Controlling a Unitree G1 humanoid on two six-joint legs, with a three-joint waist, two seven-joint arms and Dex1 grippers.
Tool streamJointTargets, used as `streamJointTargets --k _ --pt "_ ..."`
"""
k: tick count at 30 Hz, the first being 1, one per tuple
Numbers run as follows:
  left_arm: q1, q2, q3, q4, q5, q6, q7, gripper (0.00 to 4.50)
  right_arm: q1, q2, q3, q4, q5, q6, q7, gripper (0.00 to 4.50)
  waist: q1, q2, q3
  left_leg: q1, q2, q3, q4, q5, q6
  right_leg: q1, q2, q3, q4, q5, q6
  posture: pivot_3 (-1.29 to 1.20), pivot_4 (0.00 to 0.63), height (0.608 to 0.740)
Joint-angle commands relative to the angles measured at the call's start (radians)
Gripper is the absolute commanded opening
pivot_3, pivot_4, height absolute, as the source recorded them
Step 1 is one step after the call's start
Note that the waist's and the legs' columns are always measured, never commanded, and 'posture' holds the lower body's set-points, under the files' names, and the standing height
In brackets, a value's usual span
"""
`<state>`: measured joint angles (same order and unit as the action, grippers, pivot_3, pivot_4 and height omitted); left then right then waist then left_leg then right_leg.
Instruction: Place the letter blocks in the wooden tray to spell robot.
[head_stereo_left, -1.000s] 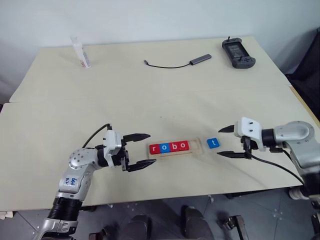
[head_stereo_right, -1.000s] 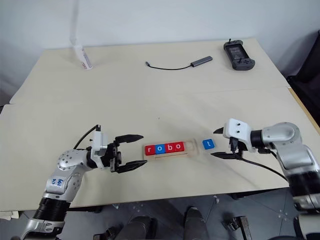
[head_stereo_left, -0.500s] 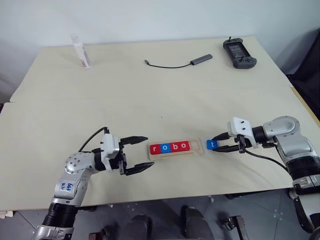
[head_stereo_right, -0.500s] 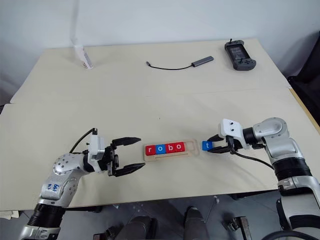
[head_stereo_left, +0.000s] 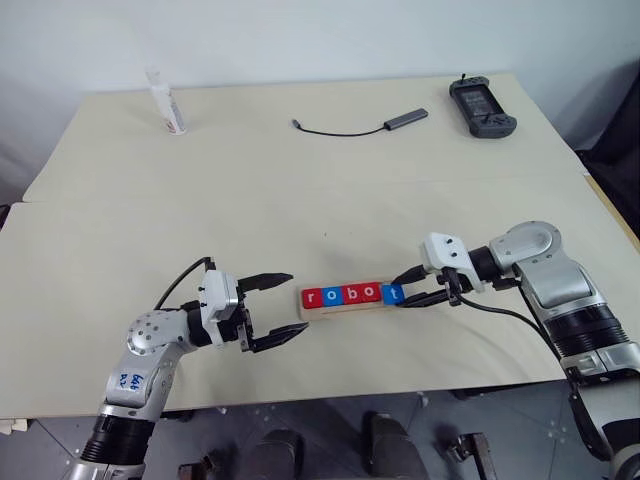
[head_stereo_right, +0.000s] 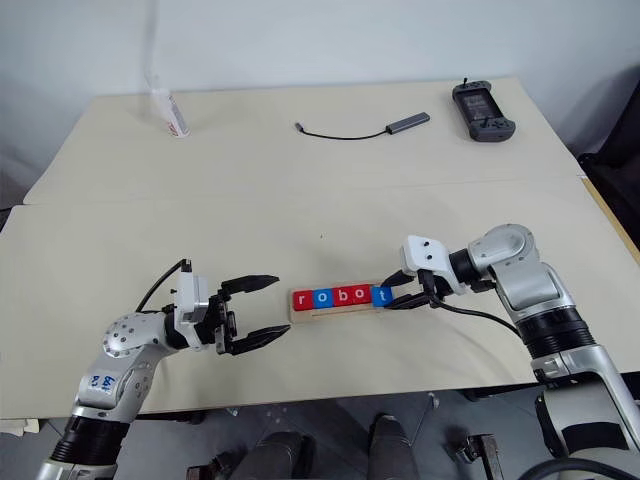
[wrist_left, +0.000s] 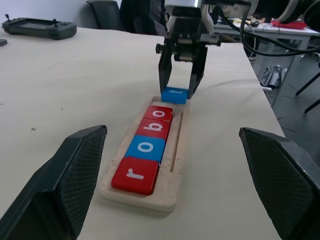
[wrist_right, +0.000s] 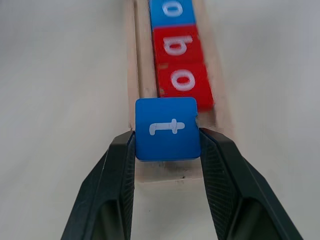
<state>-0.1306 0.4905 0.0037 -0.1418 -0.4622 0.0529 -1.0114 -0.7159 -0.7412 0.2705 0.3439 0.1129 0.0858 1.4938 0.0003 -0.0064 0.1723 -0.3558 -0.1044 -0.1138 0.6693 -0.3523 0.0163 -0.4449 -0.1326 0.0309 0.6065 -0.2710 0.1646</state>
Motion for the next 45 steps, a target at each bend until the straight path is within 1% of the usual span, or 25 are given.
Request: streamJointTargets --k 1,2,4,5,6,10,11,15,19,20,23,25,29,30,34,41,45 --pt "0.029 0.012 0.023 -0.071 -0.010 0.004 0.022 4.50 -0.047 0.016 0.001 0.044 -0.026 -0.040 -0.006 1.48 -0.001 0.000 0.000 0.000 0.000 0.000 0.000 0.000 0.000 0.000 0.000 0.000 0.000 0.000 0.000 0.00 0.150 0.740" --pt "0.033 0.012 0.024 -0.077 -0.010 0.005 0.026 4.50 -0.053 0.024 0.002 0.058 -0.032 -0.054 -0.009 1.48 -0.002 0.000 0.000 0.000 0.000 0.000 0.000 0.000 0.000 0.000 0.000 0.000 0.000 0.000 0.000 0.00 0.150 0.740" --pt "0.037 0.011 0.024 -0.083 -0.009 0.007 0.031 4.50 -0.063 0.039 0.000 0.080 -0.040 -0.054 -0.020 2.23 -0.003 0.000 0.000 0.000 0.001 0.000 0.000 0.000 0.000 0.000 0.001 0.000 0.000 0.000 0.000 0.00 0.150 0.740" --pt "0.039 0.011 0.024 -0.085 -0.008 0.007 0.033 4.50 -0.065 0.044 0.000 0.086 -0.043 -0.060 -0.022 2.49 -0.003 0.000 0.000 0.000 0.001 0.000 0.000 0.000 0.000 0.000 0.001 0.000 0.000 0.000 0.000 0.00 0.150 0.740" --pt "0.040 0.010 0.025 -0.085 -0.008 0.006 0.033 4.50 -0.068 0.048 -0.002 0.088 -0.042 -0.055 -0.021 2.85 -0.003 0.000 0.000 0.000 0.001 0.000 0.000 0.000 0.000 0.000 0.001 0.000 0.000 0.000 0.000 0.00 0.150 0.740" --pt "0.049 0.009 0.026 -0.088 -0.006 0.000 0.036 4.50 -0.064 0.052 -0.018 0.062 -0.025 -0.037 -0.017 4.28 -0.002 0.000 0.000 0.000 0.001 0.000 0.000 0.000 0.000 0.000 0.001 0.000 0.000 0.000 0.000 0.00 0.150 0.740" --pt "0.052 0.009 0.027 -0.088 -0.006 -0.002 0.036 4.50 -0.061 0.048 -0.028 0.052 -0.020 -0.036 -0.023 4.49 -0.002 0.000 0.000 0.000 0.001 0.000 0.000 0.000 0.000 0.000 0.001 0.000 0.000 0.000 0.000 0.00 0.150 0.740" --pt "0.061 0.007 0.030 -0.084 -0.005 -0.010 0.035 4.50 -0.051 0.012 -0.068 0.021 0.014 0.011 -0.012 4.49 -0.002 0.000 0.000 0.000 0.001 0.000 0.000 0.000 0.000 0.000 0.001 0.000 0.000 0.000 0.000 0.00 0.150 0.740" --pt "0.065 0.006 0.030 -0.076 -0.004 -0.019 0.034 4.50 -0.041 -0.026 -0.087 0.026 0.018 0.023 -0.008 3.60 0.001 0.000 0.000 0.000 0.000 0.000 0.000 0.000 0.000 0.000 0.000 0.000 0.000 0.000 0.000 0.00 0.150 0.740" --pt "0.066 0.006 0.030 -0.074 -0.004 -0.021 0.034 4.50 -0.042 -0.028 -0.088 0.031 0.016 0.023 -0.015 3.20 0.000 0.000 0.000 0.000 0.000 0.000 0.000 0.000 0.000 0.000 0.000 0.000 0.000 0.000 0.000 0.00 0.150 0.740" --pt "0.065 0.003 0.030 -0.068 -0.004 -0.026 0.033 4.50 -0.049 -0.033 -0.082 0.061 0.000 0.005 -0.027 2.18 -0.003 0.000 0.000 0.000 0.001 0.000 0.000 0.000 0.000 0.000 0.001 0.000 0.000 0.000 0.000 0.00 0.150 0.740" --pt "0.062 0.001 0.029 -0.062 -0.003 -0.029 0.033 4.50 -0.055 -0.022 -0.074 0.095 -0.023 -0.032 -0.052 1.55 -0.004 0.000 0.000 0.000 0.001 0.000 -0.001 0.000 0.000 0.000 0.001 0.000 0.000 0.000 0.000 0.00 0.150 0.740" --pt "0.059 0.000 0.029 -0.056 -0.002 -0.034 0.034 4.50 -0.058 0.013 -0.069 0.112 -0.040 -0.071 -0.092 0.11 -0.003 0.000 0.000 0.000 0.001 0.000 0.000 0.000 0.000 0.000 0.001 0.000 0.000 0.000 0.000 0.00 0.150 0.740" --pt "0.058 0.000 0.030 -0.055 -0.002 -0.034 0.034 4.50 -0.055 0.021 -0.065 0.106 -0.040 -0.070 -0.097 0.05 -0.004 0.000 0.000 0.000 0.001 0.000 0.000 0.000 0.000 0.000 0.001 0.000 0.000 0.000 0.000 0.00 0.150 0.740" --pt "0.059 0.003 0.034 -0.054 -0.002 -0.031 0.038 4.50 -0.041 0.034 -0.058 0.081 -0.039 -0.056 -0.099 0.05 -0.003 0.000 0.000 0.000 0.001 0.000 0.000 0.000 0.000 0.000 0.001 0.000 0.000 0.000 0.000 0.00 0.150 0.740" --pt "0.061 0.016 0.047 -0.055 -0.001 -0.025 0.040 4.50 0.006 0.029 -0.061 -0.027 -0.002 0.020 -0.080 0.05 -0.001 0.000 0.000 0.000 0.001 0.000 0.000 0.000 0.000 0.000 0.001 0.000 0.000 0.000 0.000 0.00 0.150 0.740" --pt "0.057 0.020 0.049 -0.053 -0.004 -0.022 0.036 4.50 0.024 0.017 -0.093 -0.050 0.009 0.022 -0.104 0.05 -0.001 0.000 0.000 0.000 0.001 0.000 0.000 0.000 0.000 0.000 0.001 0.000 0.000 0.000 0.000 0.00 0.150 0.740"
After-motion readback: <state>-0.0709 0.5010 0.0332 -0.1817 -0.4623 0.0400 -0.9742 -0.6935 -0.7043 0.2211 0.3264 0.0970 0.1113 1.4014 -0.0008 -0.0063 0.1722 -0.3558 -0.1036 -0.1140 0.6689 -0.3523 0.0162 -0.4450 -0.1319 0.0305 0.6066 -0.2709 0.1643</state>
